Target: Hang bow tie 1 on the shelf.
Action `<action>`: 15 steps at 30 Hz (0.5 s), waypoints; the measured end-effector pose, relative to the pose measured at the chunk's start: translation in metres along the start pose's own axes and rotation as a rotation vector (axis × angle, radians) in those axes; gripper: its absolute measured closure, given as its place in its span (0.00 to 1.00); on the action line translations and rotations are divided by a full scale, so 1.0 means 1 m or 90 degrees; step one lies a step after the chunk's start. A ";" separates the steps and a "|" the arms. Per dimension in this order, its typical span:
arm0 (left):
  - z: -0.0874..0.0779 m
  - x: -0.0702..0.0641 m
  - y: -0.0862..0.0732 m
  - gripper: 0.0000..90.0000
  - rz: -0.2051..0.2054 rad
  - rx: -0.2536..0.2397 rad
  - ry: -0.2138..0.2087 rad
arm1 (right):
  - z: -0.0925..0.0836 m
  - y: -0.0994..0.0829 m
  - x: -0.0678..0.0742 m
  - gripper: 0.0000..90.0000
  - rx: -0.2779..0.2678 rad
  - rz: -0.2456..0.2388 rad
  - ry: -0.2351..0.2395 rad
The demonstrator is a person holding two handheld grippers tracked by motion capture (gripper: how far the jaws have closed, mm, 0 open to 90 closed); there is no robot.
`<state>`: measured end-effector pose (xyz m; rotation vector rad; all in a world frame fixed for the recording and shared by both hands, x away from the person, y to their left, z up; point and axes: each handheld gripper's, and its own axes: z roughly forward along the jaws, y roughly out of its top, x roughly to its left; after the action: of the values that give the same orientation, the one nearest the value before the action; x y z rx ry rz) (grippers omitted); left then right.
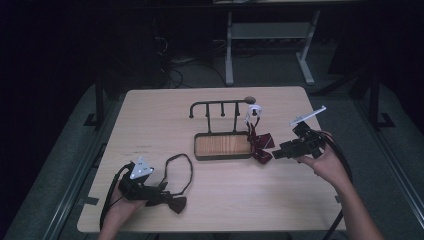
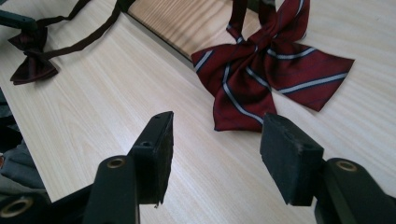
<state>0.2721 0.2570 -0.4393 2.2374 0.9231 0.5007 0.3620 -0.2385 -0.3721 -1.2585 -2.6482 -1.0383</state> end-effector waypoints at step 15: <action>0.000 -0.001 0.001 0.32 0.001 0.001 0.000 | 0.006 -0.019 0.000 0.49 -0.005 0.004 0.006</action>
<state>0.2718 0.2562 -0.4386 2.2403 0.9221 0.5008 0.3505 -0.2440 -0.3870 -1.2602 -2.6345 -1.0515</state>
